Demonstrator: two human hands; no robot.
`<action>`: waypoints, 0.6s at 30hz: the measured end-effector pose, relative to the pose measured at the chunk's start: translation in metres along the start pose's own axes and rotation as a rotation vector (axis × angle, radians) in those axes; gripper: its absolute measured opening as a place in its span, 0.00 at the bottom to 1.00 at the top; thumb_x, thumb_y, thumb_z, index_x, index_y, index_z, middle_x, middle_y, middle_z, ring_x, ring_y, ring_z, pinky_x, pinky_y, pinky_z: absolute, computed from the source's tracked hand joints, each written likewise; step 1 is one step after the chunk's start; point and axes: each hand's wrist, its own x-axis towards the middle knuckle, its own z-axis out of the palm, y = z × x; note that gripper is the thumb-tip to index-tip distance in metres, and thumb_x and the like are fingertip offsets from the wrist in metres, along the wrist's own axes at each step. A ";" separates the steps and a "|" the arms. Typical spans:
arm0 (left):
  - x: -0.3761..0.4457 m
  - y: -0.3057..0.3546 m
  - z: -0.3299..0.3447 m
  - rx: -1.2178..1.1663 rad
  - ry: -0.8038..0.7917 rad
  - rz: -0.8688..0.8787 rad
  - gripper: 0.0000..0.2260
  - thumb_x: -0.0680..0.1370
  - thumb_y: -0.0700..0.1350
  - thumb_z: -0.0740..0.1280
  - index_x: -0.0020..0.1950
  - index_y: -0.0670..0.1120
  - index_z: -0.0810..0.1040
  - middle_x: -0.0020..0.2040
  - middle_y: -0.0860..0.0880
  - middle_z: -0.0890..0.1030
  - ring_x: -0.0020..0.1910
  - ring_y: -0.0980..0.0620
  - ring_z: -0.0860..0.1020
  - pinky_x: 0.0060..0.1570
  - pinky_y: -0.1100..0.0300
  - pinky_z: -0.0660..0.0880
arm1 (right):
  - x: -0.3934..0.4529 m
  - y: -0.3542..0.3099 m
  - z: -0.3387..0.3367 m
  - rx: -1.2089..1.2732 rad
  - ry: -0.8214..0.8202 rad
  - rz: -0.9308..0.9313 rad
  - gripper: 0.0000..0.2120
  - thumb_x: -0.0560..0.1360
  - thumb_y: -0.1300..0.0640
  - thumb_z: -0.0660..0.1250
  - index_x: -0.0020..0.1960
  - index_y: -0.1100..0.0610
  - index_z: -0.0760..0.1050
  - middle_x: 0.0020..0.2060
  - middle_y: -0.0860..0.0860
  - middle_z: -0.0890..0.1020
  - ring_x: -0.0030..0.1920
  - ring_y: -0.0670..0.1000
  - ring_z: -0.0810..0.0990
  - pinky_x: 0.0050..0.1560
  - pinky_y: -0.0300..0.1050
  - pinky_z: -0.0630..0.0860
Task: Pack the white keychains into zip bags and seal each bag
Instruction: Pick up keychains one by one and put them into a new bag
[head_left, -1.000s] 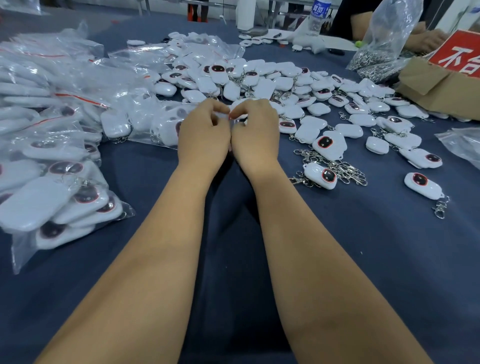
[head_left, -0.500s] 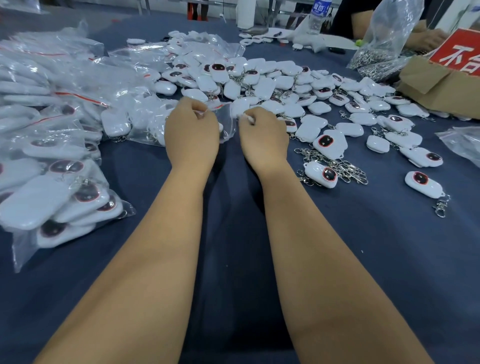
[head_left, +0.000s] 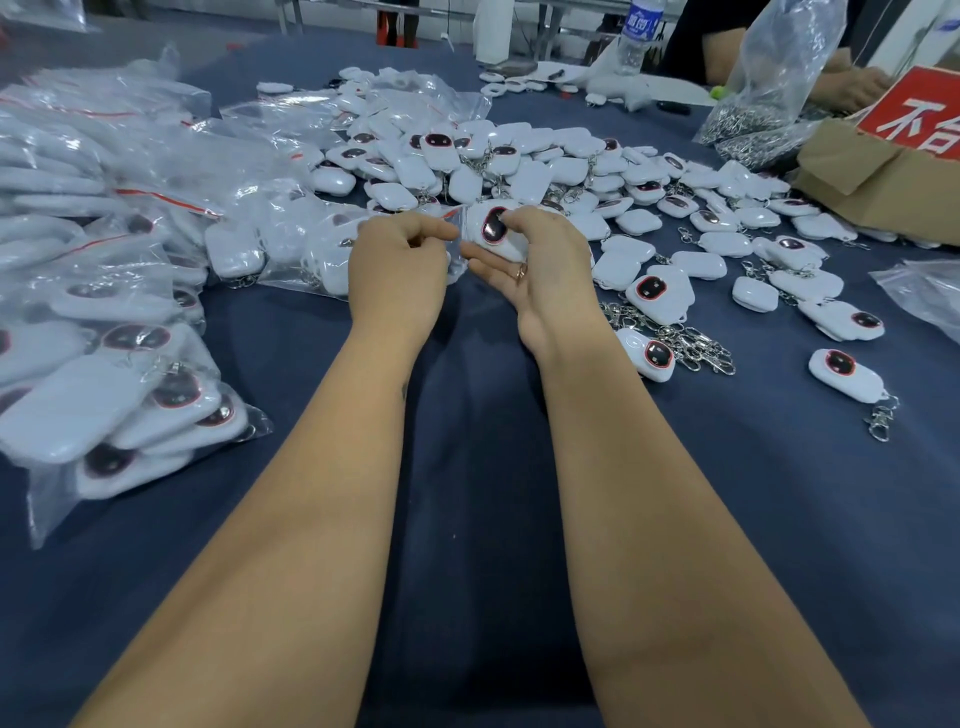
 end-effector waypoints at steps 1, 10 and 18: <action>-0.001 0.001 0.000 0.007 -0.015 0.016 0.16 0.74 0.38 0.61 0.38 0.58 0.79 0.40 0.51 0.83 0.40 0.50 0.79 0.45 0.51 0.79 | 0.000 0.001 0.000 0.005 -0.001 0.000 0.03 0.77 0.66 0.63 0.50 0.60 0.72 0.42 0.56 0.80 0.37 0.56 0.85 0.36 0.43 0.82; 0.002 -0.002 0.002 -0.012 -0.041 0.097 0.10 0.78 0.45 0.64 0.46 0.47 0.85 0.34 0.53 0.79 0.37 0.54 0.75 0.42 0.57 0.75 | 0.004 0.006 -0.003 -0.171 -0.102 -0.057 0.05 0.77 0.68 0.66 0.51 0.62 0.77 0.44 0.58 0.82 0.42 0.53 0.79 0.41 0.40 0.78; 0.000 -0.001 0.002 -0.018 -0.006 0.096 0.11 0.79 0.41 0.63 0.52 0.50 0.85 0.43 0.53 0.85 0.45 0.53 0.82 0.48 0.57 0.79 | 0.002 0.008 -0.001 -0.297 -0.159 -0.051 0.16 0.74 0.76 0.59 0.57 0.64 0.77 0.46 0.59 0.82 0.44 0.54 0.83 0.51 0.48 0.82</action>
